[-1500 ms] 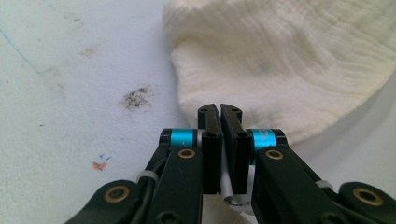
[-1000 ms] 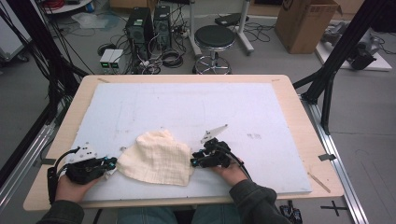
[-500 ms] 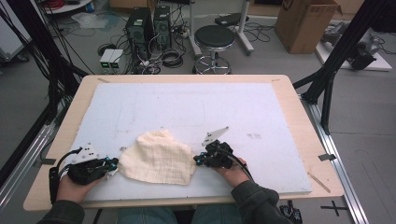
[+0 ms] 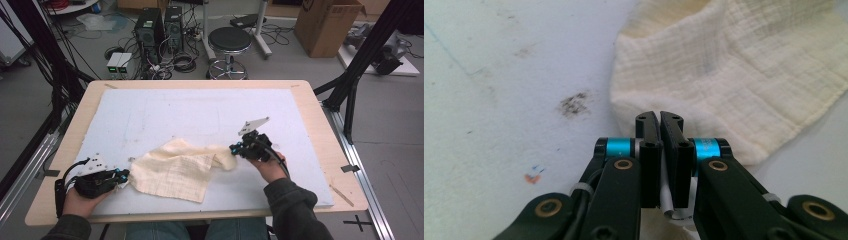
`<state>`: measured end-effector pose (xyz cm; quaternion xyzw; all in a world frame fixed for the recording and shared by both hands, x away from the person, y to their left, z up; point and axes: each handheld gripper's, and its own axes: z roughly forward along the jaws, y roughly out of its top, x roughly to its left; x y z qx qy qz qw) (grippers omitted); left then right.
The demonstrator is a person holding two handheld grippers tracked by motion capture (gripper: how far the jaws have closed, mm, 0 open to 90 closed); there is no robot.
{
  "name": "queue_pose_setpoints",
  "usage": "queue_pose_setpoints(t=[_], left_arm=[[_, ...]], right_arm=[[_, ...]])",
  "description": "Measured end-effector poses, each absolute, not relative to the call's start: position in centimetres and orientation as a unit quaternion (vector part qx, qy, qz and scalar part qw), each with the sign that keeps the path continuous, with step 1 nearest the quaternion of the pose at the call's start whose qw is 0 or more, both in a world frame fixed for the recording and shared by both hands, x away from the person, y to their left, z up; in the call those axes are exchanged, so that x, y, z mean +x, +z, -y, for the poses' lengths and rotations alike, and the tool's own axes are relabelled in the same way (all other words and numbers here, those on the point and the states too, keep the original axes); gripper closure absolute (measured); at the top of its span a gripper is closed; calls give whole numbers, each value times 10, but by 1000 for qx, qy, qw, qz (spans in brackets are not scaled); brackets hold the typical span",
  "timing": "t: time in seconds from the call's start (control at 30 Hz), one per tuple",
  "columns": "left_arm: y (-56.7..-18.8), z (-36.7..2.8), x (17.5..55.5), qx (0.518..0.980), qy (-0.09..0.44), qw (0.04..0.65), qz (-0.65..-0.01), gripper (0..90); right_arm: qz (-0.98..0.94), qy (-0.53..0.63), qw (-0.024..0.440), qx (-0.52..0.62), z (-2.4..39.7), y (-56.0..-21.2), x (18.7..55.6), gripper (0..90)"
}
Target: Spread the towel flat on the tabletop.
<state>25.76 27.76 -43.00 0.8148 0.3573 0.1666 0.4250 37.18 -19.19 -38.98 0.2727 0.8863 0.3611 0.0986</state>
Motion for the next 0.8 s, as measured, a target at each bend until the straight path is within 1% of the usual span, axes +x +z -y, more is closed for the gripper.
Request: queue_pose_setpoints(t=[0.17, 0.2, 0.23, 0.27, 0.3, 0.37, 0.53, 0.67, 0.8], left_arm=[[-430, -268, 260, 823, 159, 425, -341, 861], [-430, -267, 260, 824, 157, 425, -339, 859], [-431, -266, 261, 825, 157, 424, -339, 855], [-431, -266, 261, 824, 157, 425, -340, 846], [-432, -266, 262, 825, 156, 425, -340, 835], [-432, -267, 263, 822, 155, 426, -344, 813], [-432, -267, 262, 822, 155, 427, -343, 800], [-433, -266, 262, 826, 153, 424, -339, 803], [-433, -265, 263, 825, 152, 424, -342, 803]], right_arm=[[-866, 361, 126, 322, 207, -387, 403, 892], [-862, 365, 124, 330, 209, -389, 408, 888], [-861, 365, 121, 333, 209, -391, 410, 840], [-859, 367, 119, 337, 208, -393, 412, 764], [-857, 371, 116, 338, 208, -393, 412, 747], [-859, 385, 97, 322, 202, -392, 407, 736], [-869, 416, 88, 253, 180, -384, 375, 713], [-870, 437, 52, 222, 166, -392, 353, 691], [-881, 435, 14, 186, 152, -402, 337, 626]])
